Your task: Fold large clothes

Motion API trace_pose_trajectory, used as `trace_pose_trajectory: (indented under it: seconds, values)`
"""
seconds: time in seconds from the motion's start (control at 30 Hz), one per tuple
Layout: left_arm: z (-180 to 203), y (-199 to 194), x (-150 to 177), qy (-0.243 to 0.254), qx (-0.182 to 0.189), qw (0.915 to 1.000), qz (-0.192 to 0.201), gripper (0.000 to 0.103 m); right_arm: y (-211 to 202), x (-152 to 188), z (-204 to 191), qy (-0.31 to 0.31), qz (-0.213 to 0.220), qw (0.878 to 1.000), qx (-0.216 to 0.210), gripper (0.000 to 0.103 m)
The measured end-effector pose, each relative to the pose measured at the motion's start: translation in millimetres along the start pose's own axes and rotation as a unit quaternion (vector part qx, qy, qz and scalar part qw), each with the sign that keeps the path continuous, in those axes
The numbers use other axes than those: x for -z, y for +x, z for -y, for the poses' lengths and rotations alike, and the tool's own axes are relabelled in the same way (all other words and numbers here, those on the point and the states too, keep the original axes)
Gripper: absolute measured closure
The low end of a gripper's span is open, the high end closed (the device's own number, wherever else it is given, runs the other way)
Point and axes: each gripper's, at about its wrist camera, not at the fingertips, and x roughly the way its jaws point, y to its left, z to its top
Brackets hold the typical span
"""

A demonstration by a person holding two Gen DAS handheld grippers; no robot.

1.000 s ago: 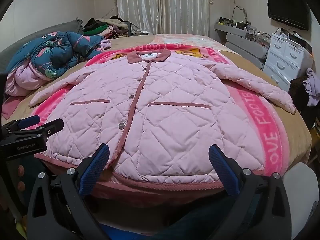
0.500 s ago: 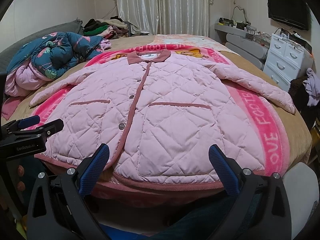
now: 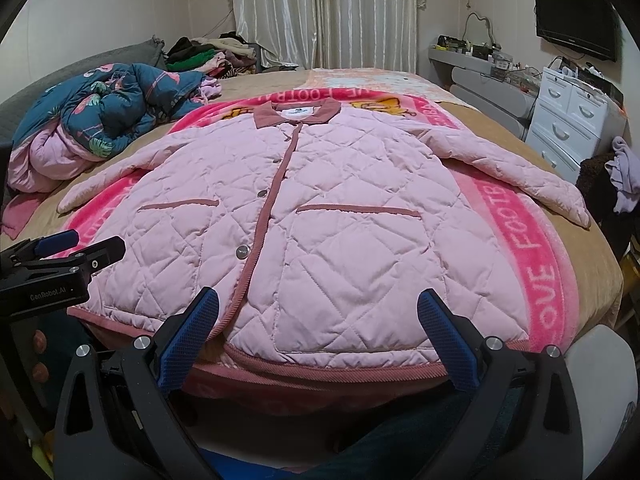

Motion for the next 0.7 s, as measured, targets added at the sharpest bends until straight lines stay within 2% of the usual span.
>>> trace_pose_trajectory:
  seconds: [0.5, 0.7]
  values:
    - [0.9, 1.3, 0.1, 0.000, 0.007, 1.0000, -0.001, 0.008, 3.8, -0.9, 0.1, 0.001, -0.003, 1.000, -0.002, 0.004]
    - [3.0, 7.6, -4.0, 0.001, 0.010, 0.9999, -0.004, 0.008, 13.6, -13.4, -2.1, -0.012, -0.007, 1.000, -0.009, 0.004]
